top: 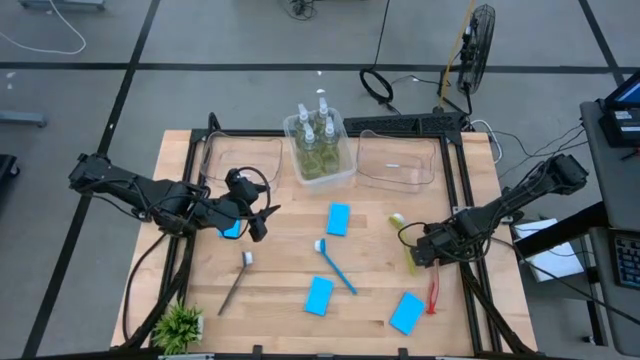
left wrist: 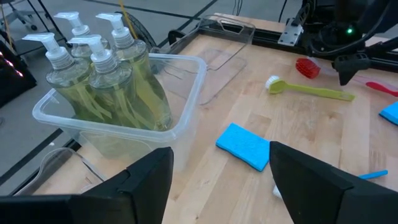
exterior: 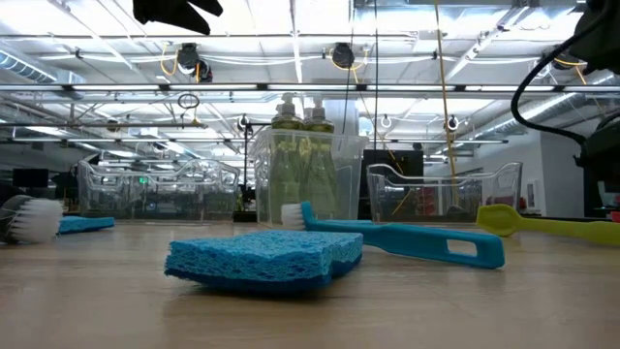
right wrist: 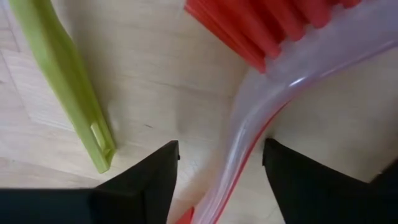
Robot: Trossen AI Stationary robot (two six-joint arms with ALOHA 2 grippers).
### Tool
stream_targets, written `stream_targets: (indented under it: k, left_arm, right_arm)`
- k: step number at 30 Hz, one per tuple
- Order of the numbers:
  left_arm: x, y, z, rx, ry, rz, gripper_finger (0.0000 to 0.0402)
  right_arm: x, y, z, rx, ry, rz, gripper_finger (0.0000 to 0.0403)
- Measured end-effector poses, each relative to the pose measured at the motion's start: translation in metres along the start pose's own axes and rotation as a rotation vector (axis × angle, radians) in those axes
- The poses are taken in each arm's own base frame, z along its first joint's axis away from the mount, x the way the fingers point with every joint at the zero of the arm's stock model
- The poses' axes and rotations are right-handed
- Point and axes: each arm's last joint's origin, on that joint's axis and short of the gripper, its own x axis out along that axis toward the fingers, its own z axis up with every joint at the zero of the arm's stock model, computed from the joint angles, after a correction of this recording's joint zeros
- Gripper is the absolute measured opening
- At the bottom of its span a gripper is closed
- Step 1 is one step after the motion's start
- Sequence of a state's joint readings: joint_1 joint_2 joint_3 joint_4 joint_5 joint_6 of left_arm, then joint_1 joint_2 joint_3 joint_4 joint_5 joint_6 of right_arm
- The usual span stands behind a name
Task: Pick & Place Kitchen Sink Supplies
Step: Put the orange dish brush into the left transparent bin
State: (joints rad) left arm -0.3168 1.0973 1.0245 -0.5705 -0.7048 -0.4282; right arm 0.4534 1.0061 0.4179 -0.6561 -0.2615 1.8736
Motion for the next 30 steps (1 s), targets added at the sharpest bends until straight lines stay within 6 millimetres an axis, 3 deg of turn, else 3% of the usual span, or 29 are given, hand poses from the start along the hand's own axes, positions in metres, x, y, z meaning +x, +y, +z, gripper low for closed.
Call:
stream_targets:
  k: [12,18,23,30]
  left_arm:
    - [0.0,-0.001,0.003,-0.023,-0.03,-0.012,0.0248]
    - [0.0,-0.004,0.009,-0.069,-0.078,-0.034,0.0257]
    - [0.0,-0.004,0.01,-0.076,-0.087,-0.038,0.0268]
    - [0.0,-0.004,0.011,-0.078,-0.088,-0.038,0.0266]
  right_arm:
    - [0.001,-0.001,0.001,-0.001,-0.003,-0.009,0.0103]
    - [0.001,-0.001,0.001,-0.031,-0.005,-0.003,0.0033]
    - [-0.003,-0.002,0.0,-0.056,-0.014,0.022,0.003]
    - [-0.025,0.003,-0.005,-0.07,-0.071,0.095,0.0031]
